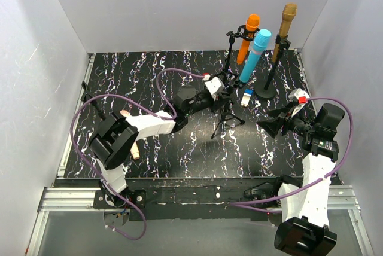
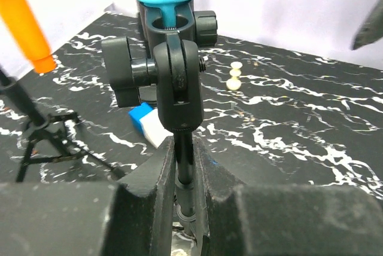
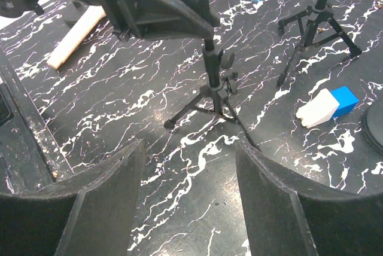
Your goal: Attach the microphones to the stand
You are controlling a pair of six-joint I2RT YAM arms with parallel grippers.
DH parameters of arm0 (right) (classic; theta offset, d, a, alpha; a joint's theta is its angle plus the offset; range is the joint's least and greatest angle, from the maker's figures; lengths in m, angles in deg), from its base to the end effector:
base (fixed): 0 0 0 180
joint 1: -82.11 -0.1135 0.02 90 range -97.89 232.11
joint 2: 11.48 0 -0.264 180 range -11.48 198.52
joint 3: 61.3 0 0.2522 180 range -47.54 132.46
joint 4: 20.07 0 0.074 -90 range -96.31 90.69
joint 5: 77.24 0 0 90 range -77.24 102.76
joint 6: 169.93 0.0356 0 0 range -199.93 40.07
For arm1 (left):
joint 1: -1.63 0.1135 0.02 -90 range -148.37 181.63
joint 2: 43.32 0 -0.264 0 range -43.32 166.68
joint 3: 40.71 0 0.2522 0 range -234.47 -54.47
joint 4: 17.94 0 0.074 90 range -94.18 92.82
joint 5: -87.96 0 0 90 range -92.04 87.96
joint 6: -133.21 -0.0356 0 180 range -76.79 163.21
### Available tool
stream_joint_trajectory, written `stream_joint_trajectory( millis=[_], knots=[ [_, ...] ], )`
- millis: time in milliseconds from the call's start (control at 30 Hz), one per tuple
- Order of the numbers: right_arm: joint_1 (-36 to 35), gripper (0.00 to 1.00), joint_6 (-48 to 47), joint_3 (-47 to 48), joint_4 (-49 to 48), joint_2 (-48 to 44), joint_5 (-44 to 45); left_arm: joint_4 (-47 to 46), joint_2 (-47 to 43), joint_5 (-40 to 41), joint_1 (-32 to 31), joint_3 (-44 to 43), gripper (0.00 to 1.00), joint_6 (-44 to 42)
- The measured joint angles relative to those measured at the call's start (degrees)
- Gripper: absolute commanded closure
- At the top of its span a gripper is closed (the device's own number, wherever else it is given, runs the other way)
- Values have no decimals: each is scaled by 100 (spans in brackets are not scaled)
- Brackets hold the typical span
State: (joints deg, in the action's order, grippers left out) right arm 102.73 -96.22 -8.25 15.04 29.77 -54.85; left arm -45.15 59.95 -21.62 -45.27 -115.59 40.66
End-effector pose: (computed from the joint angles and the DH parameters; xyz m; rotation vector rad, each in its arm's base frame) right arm 0.1509 -0.0216 0.3045 -0.6529 1.6481 0.6924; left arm 0.2714 -0.3075 0.2483 0.9359 1.3710 -0.8667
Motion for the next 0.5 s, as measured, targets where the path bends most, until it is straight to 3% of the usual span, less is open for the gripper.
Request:
stream_joint_trajectory(
  millis=[500],
  knots=[
    [0,31,11,0,-2,0,-2,254,98,17,848,-258,100,-197]
  ],
)
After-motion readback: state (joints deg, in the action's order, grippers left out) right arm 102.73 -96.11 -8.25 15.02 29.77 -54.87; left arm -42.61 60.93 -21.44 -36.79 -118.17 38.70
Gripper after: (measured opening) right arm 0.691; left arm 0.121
